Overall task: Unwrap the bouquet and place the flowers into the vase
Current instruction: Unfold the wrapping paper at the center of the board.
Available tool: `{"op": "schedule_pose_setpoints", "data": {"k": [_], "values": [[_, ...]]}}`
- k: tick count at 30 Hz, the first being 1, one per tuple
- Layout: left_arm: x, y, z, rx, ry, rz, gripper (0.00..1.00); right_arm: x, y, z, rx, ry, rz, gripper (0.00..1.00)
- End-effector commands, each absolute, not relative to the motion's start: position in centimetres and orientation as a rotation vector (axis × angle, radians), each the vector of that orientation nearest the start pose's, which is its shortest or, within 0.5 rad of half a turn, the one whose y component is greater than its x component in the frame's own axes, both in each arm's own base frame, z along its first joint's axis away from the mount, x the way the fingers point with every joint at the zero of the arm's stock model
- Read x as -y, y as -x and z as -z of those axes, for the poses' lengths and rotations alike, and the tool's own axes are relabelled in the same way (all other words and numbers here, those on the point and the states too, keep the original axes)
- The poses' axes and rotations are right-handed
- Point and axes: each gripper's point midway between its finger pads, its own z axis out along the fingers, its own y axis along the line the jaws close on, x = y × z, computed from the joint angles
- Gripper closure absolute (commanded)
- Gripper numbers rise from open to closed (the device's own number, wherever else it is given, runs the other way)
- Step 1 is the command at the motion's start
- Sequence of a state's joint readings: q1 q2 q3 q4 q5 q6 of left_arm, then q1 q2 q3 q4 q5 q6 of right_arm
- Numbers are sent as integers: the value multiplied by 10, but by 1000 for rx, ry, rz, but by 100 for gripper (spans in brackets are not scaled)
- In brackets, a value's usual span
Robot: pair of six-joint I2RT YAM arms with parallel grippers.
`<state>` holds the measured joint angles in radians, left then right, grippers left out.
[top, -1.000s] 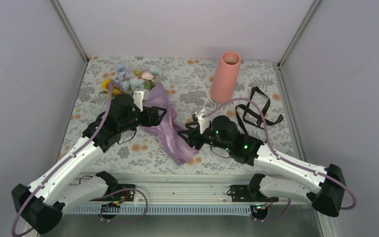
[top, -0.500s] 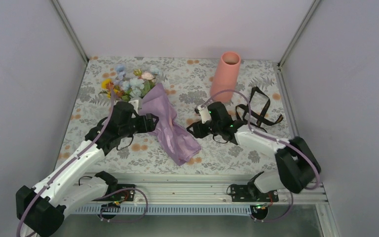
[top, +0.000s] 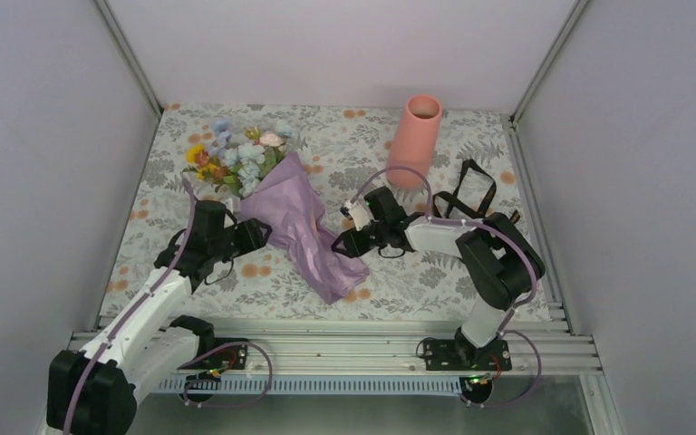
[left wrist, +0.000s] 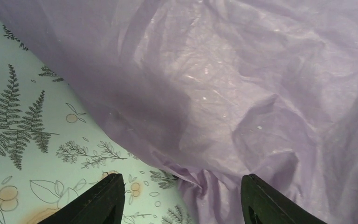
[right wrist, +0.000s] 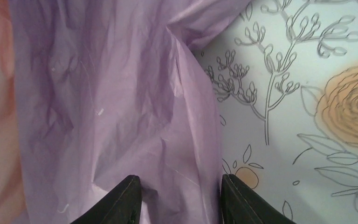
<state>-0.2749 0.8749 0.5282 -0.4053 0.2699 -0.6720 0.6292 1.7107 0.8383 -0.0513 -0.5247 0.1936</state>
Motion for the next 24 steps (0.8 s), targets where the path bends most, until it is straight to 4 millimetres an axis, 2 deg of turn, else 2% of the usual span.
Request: {"op": "schedule_pose_setpoints", "data": {"k": [1, 4, 7, 15, 24], "values": [[117, -263, -111, -2393, 374, 769, 39, -310, -269, -49, -2428, 829, -1050, 56], [131, -260, -101, -2385, 352, 884, 39, -310, -271, -44, -2436, 826, -1038, 59], [137, -263, -98, -2357, 346, 943, 38, -310, -273, -43, -2441, 824, -1029, 68], [133, -278, -95, -2345, 308, 862, 35, -310, -279, -49, -2423, 799, -1010, 95], [129, -290, -75, -2353, 310, 804, 37, -300, -291, -51, -2422, 678, -921, 96]]}}
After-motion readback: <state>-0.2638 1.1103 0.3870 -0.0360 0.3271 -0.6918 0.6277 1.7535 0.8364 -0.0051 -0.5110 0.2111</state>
